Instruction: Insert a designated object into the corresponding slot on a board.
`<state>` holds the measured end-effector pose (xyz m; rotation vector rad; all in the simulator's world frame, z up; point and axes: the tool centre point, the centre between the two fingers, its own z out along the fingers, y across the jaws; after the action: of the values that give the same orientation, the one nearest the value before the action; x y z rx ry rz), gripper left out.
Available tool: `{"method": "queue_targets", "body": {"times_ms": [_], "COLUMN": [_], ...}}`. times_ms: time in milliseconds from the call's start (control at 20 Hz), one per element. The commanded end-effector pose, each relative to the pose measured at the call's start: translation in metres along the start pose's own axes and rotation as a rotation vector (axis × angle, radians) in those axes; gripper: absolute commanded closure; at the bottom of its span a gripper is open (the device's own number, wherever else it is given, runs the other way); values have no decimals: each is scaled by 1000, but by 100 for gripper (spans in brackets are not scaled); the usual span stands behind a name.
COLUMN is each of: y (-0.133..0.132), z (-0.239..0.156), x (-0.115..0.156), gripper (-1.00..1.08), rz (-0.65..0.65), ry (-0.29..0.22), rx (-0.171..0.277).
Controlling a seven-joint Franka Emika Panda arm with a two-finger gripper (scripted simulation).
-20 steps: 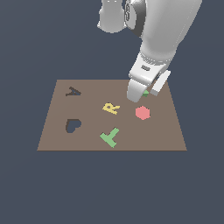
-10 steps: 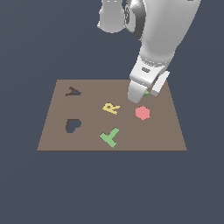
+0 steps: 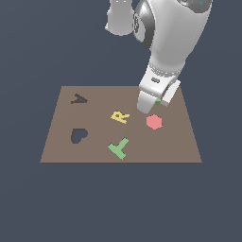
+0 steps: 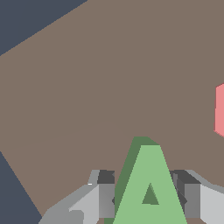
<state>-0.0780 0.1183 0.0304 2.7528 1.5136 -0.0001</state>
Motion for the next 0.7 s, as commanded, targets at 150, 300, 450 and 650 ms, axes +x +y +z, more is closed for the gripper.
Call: {"method": "queue_targets", "body": {"times_ms": [150,300,450,650], "y": [0,0,0,3], "z": [0,0,0,0], "x": [0,0,-1,-8], "gripper": [108,108,108,108], "rz": [0,0,-1,-11], "ry": [0,0,0,0], "rx": [0,-1,0,0]}}
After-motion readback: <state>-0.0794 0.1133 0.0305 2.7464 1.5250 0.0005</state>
